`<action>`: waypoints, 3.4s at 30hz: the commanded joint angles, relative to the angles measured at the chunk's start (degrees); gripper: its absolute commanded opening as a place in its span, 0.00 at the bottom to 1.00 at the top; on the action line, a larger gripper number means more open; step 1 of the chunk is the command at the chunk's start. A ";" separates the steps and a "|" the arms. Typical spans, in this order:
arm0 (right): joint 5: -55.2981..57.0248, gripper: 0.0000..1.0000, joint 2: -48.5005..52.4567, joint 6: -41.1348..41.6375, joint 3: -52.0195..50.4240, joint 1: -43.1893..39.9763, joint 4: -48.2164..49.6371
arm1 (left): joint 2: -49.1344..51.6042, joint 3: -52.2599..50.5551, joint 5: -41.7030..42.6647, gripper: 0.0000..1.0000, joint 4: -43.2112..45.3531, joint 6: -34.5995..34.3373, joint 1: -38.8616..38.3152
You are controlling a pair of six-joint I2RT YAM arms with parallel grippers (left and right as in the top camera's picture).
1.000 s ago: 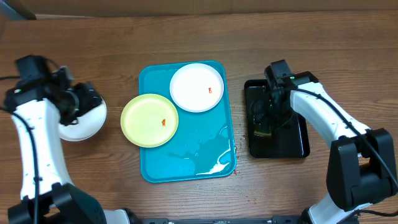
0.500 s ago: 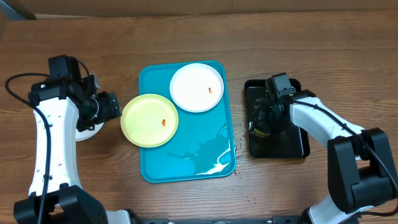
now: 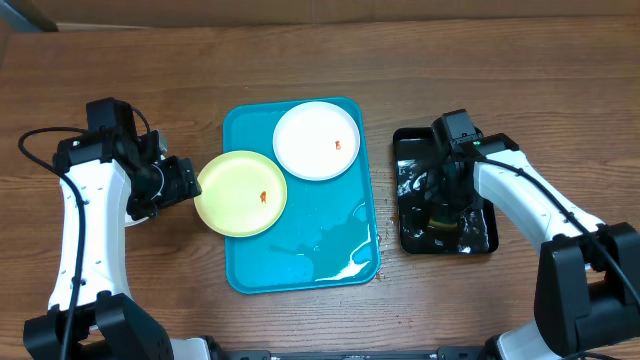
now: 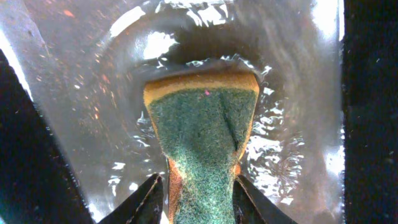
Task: Clean dirty plates on tray and stack at the side
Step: 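Move left gripper to the yellow-green plate rim and grasp it, then drag the yellow-green plate toward the tray center with the left gripper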
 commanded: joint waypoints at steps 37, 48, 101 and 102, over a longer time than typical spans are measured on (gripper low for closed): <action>-3.67 0.04 0.42 0.22 -4.66 -0.15 5.60 | -0.37 -18.43 -2.82 0.73 25.92 4.83 -2.60; -4.68 0.04 0.42 0.02 -4.66 -0.17 4.72 | -0.33 -24.50 -7.69 0.49 38.27 7.13 -9.70; -4.70 0.04 0.42 0.04 -4.66 -0.15 2.56 | -8.63 -25.20 -17.38 0.61 32.52 5.29 -10.36; -4.70 0.04 0.42 0.02 -4.66 -0.15 2.56 | -8.37 -25.22 -18.86 0.61 32.44 4.39 -10.32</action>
